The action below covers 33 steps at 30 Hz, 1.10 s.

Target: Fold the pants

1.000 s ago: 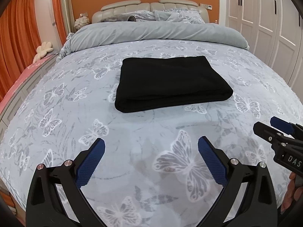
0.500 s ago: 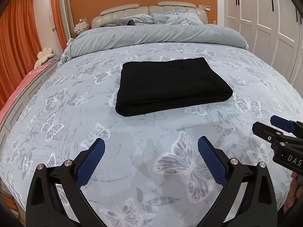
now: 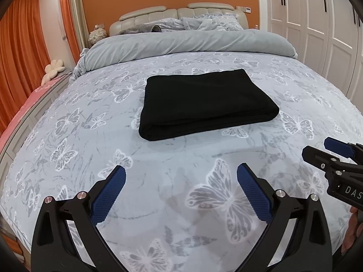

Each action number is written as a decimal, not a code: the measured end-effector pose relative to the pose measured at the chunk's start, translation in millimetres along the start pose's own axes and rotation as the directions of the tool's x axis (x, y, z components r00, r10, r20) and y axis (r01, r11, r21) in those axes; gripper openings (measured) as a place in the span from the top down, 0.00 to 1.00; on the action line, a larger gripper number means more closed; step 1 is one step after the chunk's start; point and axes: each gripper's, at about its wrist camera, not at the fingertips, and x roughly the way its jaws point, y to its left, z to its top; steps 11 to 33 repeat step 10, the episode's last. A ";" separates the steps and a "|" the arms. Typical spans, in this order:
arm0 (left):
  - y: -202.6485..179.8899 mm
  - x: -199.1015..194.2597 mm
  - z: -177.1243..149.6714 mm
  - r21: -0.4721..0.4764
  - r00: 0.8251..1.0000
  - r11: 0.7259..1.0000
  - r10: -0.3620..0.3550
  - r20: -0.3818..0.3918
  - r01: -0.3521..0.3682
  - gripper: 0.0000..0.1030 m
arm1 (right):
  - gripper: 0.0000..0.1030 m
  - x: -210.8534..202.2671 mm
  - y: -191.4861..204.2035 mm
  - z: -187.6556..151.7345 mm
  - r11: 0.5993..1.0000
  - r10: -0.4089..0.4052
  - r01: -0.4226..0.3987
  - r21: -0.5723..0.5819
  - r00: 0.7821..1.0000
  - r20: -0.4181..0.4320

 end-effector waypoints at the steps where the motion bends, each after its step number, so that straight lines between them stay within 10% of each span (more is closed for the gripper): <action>1: 0.6 0.2 0.2 0.002 1.000 1.000 -0.003 0.000 0.003 0.07 | 0.33 0.0 0.4 -0.1 1.000 -0.001 0.001 0.000 1.000 0.001; 33: 11.3 17.2 0.1 -0.043 0.996 0.999 -0.021 -0.084 0.017 0.06 | 0.33 0.0 -0.2 0.0 1.000 0.000 0.000 0.002 1.000 -0.001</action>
